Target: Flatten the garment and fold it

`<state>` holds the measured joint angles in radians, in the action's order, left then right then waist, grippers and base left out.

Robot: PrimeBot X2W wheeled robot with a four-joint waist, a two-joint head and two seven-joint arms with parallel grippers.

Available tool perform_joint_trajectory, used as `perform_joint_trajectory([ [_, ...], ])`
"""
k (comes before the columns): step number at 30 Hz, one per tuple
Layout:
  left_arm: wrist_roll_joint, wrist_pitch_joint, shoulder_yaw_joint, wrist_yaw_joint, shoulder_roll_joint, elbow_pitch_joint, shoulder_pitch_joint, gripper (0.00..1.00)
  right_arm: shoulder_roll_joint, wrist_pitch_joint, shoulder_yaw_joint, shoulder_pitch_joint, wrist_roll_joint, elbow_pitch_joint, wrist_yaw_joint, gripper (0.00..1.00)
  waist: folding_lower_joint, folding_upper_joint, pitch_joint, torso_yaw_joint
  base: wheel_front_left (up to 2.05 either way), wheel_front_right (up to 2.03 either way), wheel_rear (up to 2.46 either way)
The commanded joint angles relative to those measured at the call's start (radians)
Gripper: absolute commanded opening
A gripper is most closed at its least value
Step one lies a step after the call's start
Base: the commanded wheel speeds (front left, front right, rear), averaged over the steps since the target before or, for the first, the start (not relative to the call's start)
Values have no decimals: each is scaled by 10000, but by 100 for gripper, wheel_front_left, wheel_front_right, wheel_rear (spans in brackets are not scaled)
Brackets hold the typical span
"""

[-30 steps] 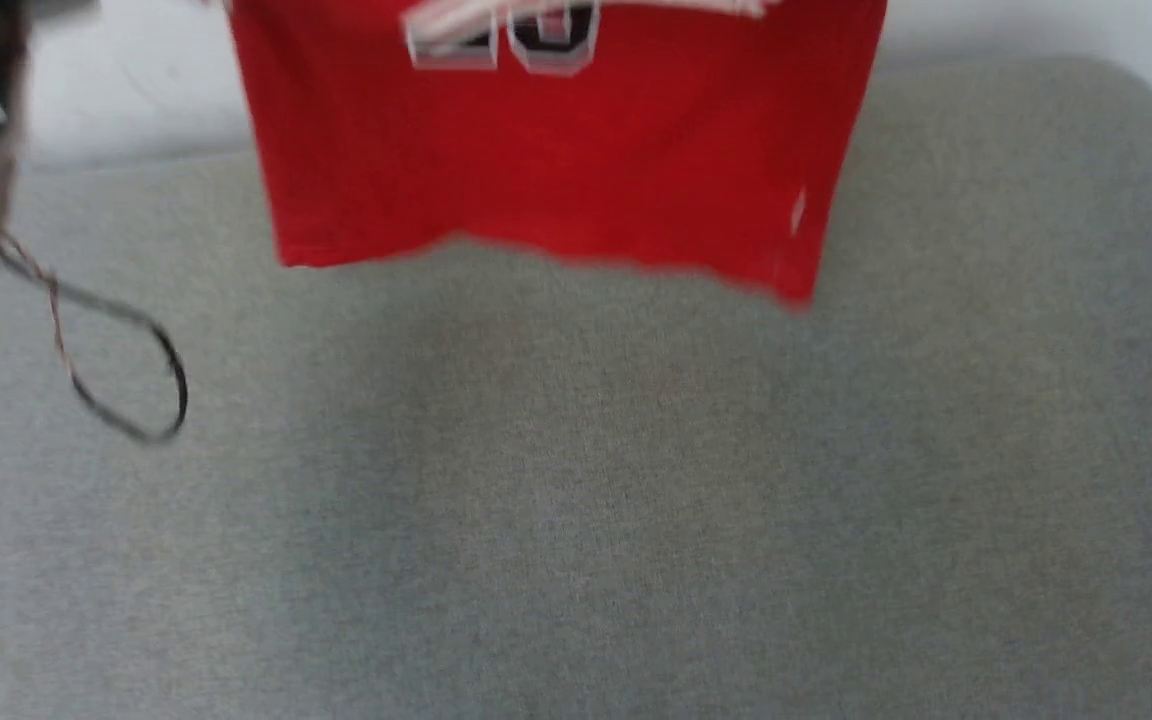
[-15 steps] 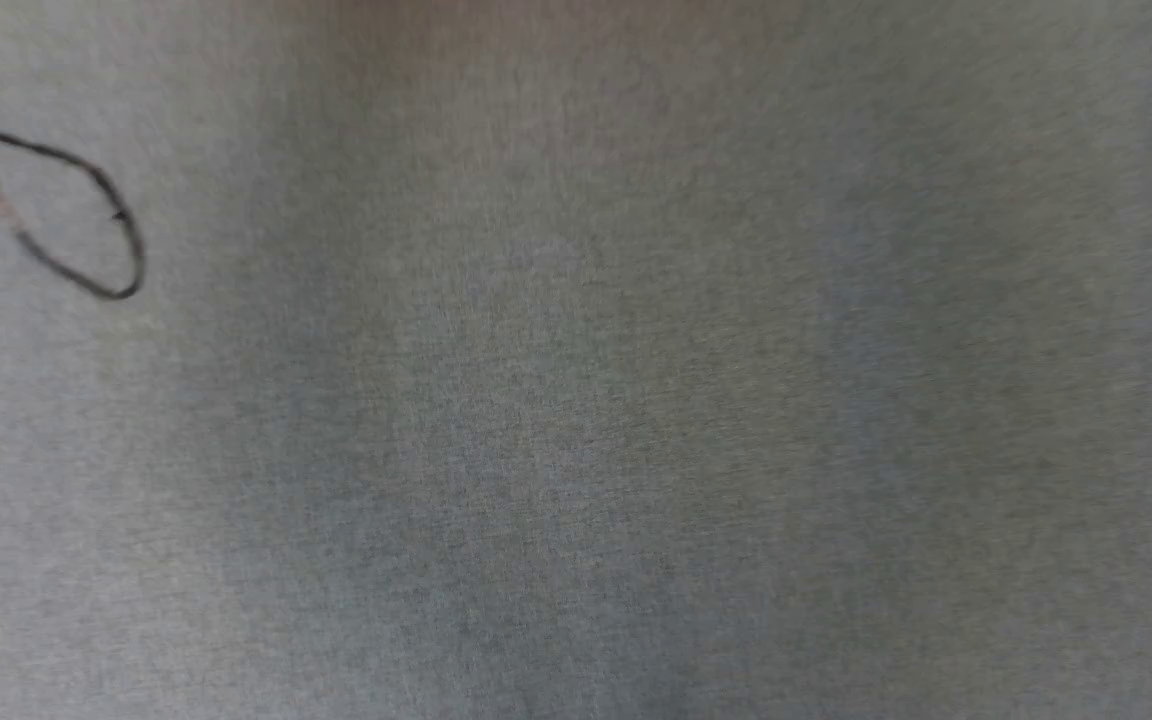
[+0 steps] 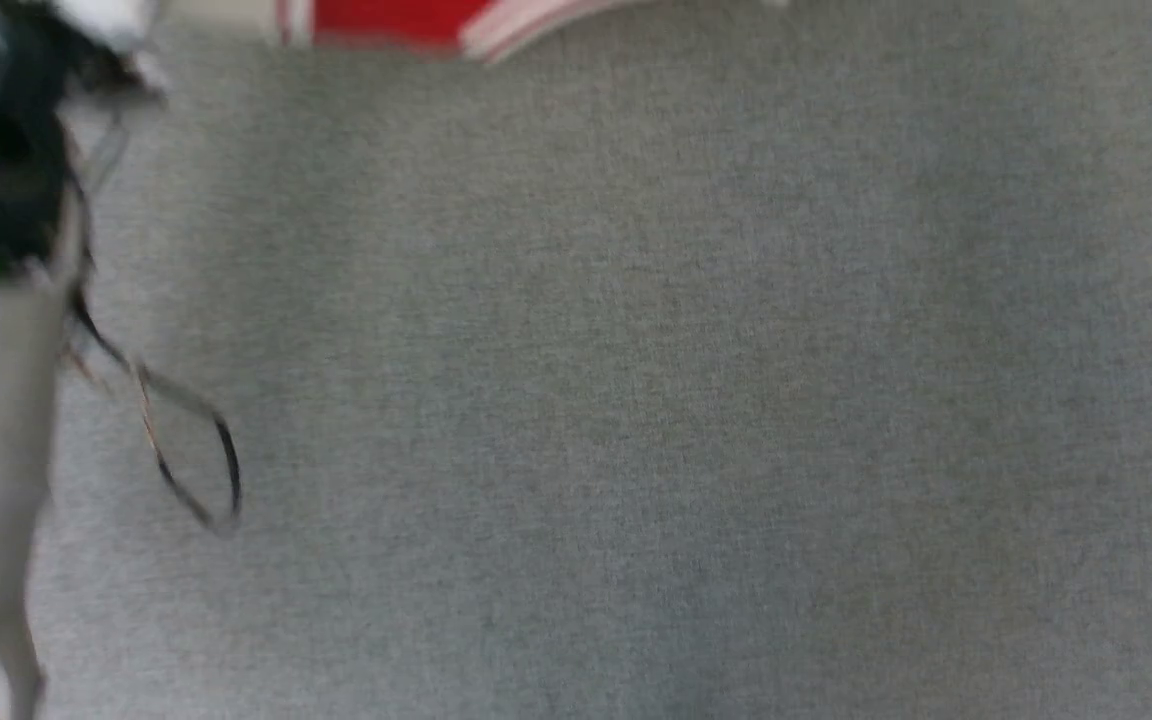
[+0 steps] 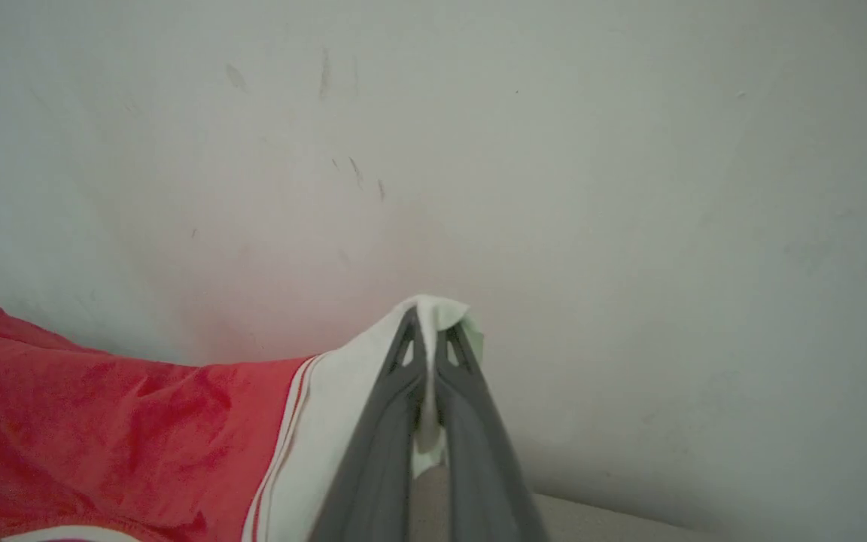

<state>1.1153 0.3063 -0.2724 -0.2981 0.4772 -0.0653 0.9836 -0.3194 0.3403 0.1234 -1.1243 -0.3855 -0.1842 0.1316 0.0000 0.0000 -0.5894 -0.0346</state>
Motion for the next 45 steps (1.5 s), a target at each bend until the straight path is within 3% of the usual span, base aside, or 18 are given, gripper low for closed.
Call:
perform_joint_trajectory([
  [1,110,-90,90,57,37,218,-512,0,-134,46,-101,456,-201,250,-9,0,0,0,790,168,0,0,0],
  [7,272,-655,96,-3,98,1213,-3555,0,-60,77,-888,3557,-867,1856,-9,0,0,0,1919,191,0,0,0],
  [14,521,-1558,121,-252,-234,2229,-7036,0,814,-134,-2044,7412,-984,3471,-9,0,0,0,3017,189,0,0,0],
  [21,799,-1826,-237,-333,-241,2778,-10406,0,1968,-312,-2967,10954,-1243,4244,-9,0,0,0,4014,100,0,0,0],
  [26,859,-1768,-577,-311,-20,2752,-12034,0,2378,14,-3318,12869,-1471,4330,-9,0,0,0,4599,-16,0,0,0],
  [35,1188,-1858,-227,-264,438,3361,-13651,0,2646,913,-3469,15155,-2017,4386,-9,0,0,0,5016,-9,0,0,0],
  [45,895,-2362,113,-549,495,3931,-13864,0,2685,1140,-3543,15471,-1956,4587,-9,0,0,0,5239,-15,0,0,0],
])
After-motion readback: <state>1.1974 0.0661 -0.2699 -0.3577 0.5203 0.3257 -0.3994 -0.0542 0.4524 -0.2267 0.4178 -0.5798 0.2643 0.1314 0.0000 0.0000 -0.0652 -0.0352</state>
